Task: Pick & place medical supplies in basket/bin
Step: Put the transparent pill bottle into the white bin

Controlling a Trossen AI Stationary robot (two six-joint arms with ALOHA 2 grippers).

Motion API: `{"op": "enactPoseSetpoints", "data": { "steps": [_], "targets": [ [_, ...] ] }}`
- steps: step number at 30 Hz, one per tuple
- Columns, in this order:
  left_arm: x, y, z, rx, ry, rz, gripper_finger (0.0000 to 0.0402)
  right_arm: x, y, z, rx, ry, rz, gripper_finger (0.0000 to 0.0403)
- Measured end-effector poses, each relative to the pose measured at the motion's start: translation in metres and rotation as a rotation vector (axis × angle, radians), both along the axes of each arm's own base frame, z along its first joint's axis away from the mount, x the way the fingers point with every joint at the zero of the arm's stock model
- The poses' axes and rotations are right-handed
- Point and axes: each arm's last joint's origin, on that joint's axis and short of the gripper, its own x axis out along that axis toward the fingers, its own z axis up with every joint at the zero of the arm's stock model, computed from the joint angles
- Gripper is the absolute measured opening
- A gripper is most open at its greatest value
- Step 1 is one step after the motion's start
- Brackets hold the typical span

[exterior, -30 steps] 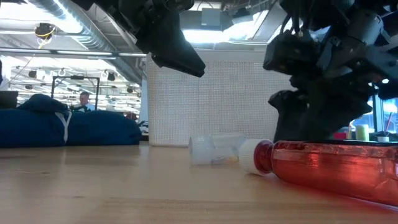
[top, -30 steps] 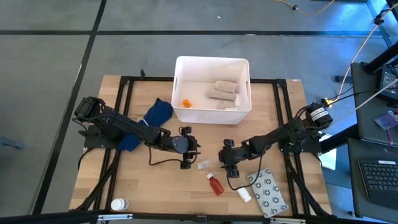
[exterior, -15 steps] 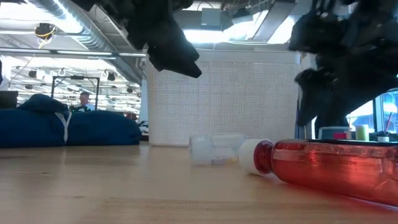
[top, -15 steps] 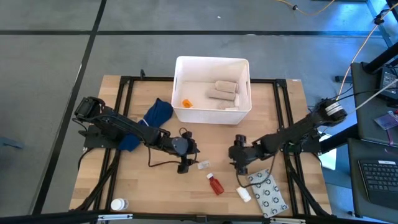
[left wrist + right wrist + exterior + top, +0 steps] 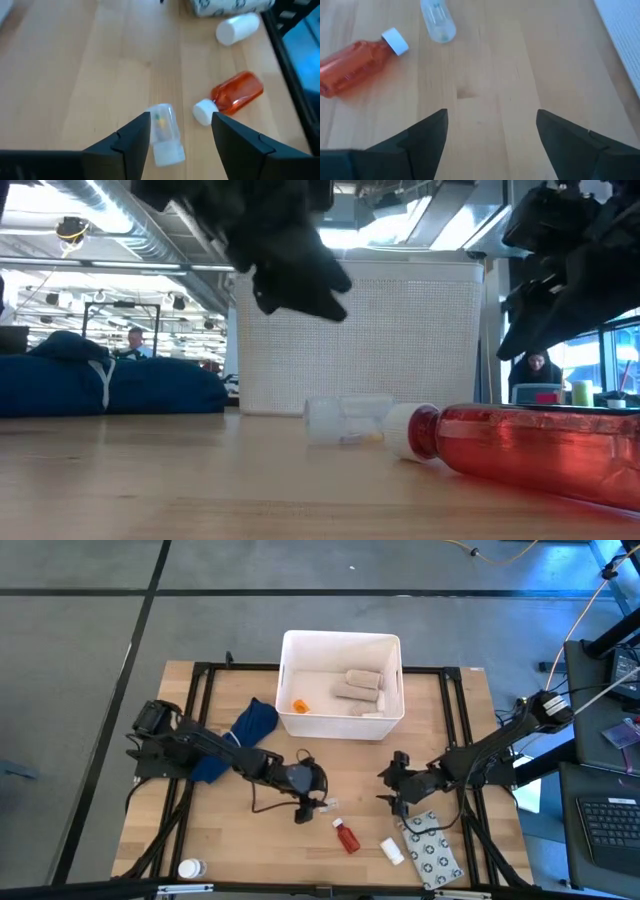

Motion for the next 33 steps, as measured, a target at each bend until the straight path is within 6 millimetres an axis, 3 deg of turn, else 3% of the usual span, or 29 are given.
{"op": "enactPoseSetpoints", "data": {
  "steps": [4, 9, 18, 29, 33],
  "targets": [
    [0.01, -0.006, -0.022, 0.052, 0.06, -0.022, 0.02, -0.002, -0.001, -0.003, -0.005, 0.009, 0.0, 0.0304],
    [0.024, -0.011, -0.035, 0.067, 0.063, -0.049, 0.02, 0.0, 0.0, -0.002, 0.0, -0.001, 0.001, 0.0304],
    [0.031, -0.013, -0.068, 0.085, 0.166, -0.034, 0.0203, 0.0, 0.0, -0.003, 0.007, 0.005, 0.009, 0.0304],
    [0.031, -0.011, -0.059, 0.129, 0.152, -0.095, 0.0169, 0.0, 0.001, -0.003, 0.01, 0.004, 0.012, 0.0304],
    [0.027, 0.0, -0.033, 0.072, 0.174, -0.119, 0.0155, 0.0, 0.001, -0.003, 0.011, 0.005, 0.012, 0.0304]
  ]
}}
